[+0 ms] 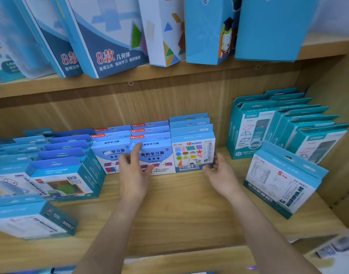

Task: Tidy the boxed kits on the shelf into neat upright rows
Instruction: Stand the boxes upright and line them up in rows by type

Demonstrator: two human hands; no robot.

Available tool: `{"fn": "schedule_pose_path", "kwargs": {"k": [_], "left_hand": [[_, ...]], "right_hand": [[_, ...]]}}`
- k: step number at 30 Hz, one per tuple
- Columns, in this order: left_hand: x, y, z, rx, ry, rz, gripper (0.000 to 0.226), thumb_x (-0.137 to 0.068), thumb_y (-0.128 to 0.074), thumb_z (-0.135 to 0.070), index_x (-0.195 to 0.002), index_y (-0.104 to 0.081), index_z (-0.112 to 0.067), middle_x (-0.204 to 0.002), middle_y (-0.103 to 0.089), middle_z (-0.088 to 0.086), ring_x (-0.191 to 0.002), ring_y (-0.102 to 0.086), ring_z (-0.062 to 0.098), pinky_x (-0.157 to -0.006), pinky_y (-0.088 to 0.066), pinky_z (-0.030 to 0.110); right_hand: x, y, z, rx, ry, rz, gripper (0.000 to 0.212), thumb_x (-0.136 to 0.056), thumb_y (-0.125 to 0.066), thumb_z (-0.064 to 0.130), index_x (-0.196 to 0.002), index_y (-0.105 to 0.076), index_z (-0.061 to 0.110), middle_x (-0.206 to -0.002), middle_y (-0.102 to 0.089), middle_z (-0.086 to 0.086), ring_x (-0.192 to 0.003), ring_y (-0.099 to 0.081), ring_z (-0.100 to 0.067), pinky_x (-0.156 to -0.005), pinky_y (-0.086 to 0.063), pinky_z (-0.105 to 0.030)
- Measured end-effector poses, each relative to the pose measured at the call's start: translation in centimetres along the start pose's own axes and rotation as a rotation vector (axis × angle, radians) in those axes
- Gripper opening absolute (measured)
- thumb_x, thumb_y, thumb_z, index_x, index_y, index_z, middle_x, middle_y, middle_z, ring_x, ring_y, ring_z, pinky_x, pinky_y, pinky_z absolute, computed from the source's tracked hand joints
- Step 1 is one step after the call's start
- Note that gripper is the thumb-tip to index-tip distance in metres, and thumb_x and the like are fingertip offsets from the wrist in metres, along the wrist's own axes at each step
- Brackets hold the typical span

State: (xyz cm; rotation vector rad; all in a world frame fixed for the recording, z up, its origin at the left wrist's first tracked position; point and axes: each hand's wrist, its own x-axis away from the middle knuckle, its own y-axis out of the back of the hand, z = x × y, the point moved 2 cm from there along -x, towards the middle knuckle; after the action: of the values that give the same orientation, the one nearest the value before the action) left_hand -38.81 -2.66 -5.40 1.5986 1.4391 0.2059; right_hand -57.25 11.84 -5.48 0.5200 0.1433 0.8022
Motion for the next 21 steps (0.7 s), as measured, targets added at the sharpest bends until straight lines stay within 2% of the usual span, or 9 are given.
{"fn": "schedule_pose_path", "kwargs": {"k": [3,5,7,9,11,14,16,18,21], "left_hand": [[0.2,0.5,-0.3,-0.068,-0.01,-0.037,0.077,-0.073,-0.081,-0.022,-0.138,-0.041,-0.027,-0.106,-0.041,0.011,-0.091,-0.049,0.028,-0.079,-0.046,0.039],[0.9,0.9,-0.7,-0.105,-0.052,-0.132,0.076,-0.069,-0.083,-0.019,-0.135,-0.044,-0.021,-0.103,-0.043,0.017,-0.096,-0.045,0.035,-0.078,-0.044,0.043],[2.1,0.8,-1.9,-0.069,-0.128,-0.219,0.072,-0.069,-0.082,-0.011,-0.132,-0.045,-0.016,-0.102,-0.045,0.021,-0.095,-0.045,0.038,-0.079,-0.042,0.047],[3.9,0.0,-4.2,0.057,-0.244,-0.187,0.063,-0.072,-0.077,-0.004,-0.127,-0.049,-0.013,-0.101,-0.047,0.02,-0.093,-0.047,0.035,-0.082,-0.042,0.044],[6.0,-1.2,-6.8,0.202,-0.352,-0.073,0.045,-0.076,-0.07,-0.004,-0.119,-0.058,-0.012,-0.099,-0.049,0.012,-0.091,-0.051,0.026,-0.082,-0.044,0.036],[8.7,-3.1,-10.1,0.373,-0.398,0.128,0.028,-0.08,-0.06,-0.012,-0.107,-0.065,-0.015,-0.101,-0.051,0.0,-0.091,-0.055,0.015,-0.079,-0.048,0.033],[10.1,-4.1,-11.4,0.464,-0.365,0.256,0.026,-0.081,-0.057,-0.014,-0.105,-0.066,-0.018,-0.104,-0.053,-0.005,-0.096,-0.055,0.008,-0.081,-0.051,0.033],[10.9,-4.6,-12.4,0.516,-0.351,0.354,0.026,-0.084,-0.057,-0.015,-0.108,-0.065,-0.021,-0.106,-0.053,-0.011,-0.1,-0.054,0.001,-0.084,-0.052,0.035],[11.6,-4.8,-13.6,0.549,-0.34,0.446,0.037,-0.084,-0.063,-0.015,-0.118,-0.059,-0.027,-0.116,-0.053,-0.015,-0.108,-0.051,-0.001,-0.091,-0.05,0.037]], "right_hand": [[2.1,1.5,1.7,0.177,0.056,0.005,0.064,-0.093,-0.058,0.023,-0.147,-0.024,0.019,-0.138,-0.051,0.002,-0.124,-0.05,-0.018,-0.096,-0.04,-0.028],[4.3,3.0,2.9,0.287,0.176,-0.048,0.067,-0.093,-0.056,0.025,-0.149,-0.02,0.021,-0.135,-0.053,-0.001,-0.108,-0.055,-0.013,-0.084,-0.042,-0.025],[6.6,4.9,3.6,0.339,0.336,-0.137,0.061,-0.092,-0.057,0.022,-0.146,-0.029,0.023,-0.129,-0.056,-0.001,-0.093,-0.052,-0.01,-0.075,-0.038,-0.016],[8.5,7.6,4.1,0.417,0.47,-0.299,0.052,-0.089,-0.062,0.017,-0.138,-0.045,0.02,-0.131,-0.055,-0.001,-0.109,-0.05,-0.014,-0.09,-0.035,-0.017],[9.8,10.5,3.8,0.517,0.541,-0.5,0.046,-0.084,-0.067,0.015,-0.128,-0.056,0.016,-0.128,-0.057,-0.004,-0.12,-0.044,-0.018,-0.101,-0.034,-0.031],[10.2,13.7,2.2,0.697,0.34,-0.586,0.053,-0.081,-0.07,0.027,-0.13,-0.051,0.022,-0.131,-0.052,-0.004,-0.125,-0.041,-0.025,-0.094,-0.039,-0.05],[10.2,14.4,0.8,0.75,0.133,-0.483,0.065,-0.083,-0.067,0.035,-0.139,-0.035,0.033,-0.134,-0.046,0.0,-0.121,-0.043,-0.023,-0.09,-0.044,-0.047],[10.4,14.3,-0.4,0.67,0.054,-0.409,0.068,-0.085,-0.066,0.03,-0.14,-0.027,0.037,-0.13,-0.045,0.003,-0.111,-0.052,-0.022,-0.08,-0.053,-0.043],[10.5,14.6,-1.2,0.51,0.113,-0.416,0.062,-0.083,-0.07,0.019,-0.134,-0.04,0.037,-0.122,-0.051,0.007,-0.107,-0.055,-0.018,-0.084,-0.053,-0.04]]}}
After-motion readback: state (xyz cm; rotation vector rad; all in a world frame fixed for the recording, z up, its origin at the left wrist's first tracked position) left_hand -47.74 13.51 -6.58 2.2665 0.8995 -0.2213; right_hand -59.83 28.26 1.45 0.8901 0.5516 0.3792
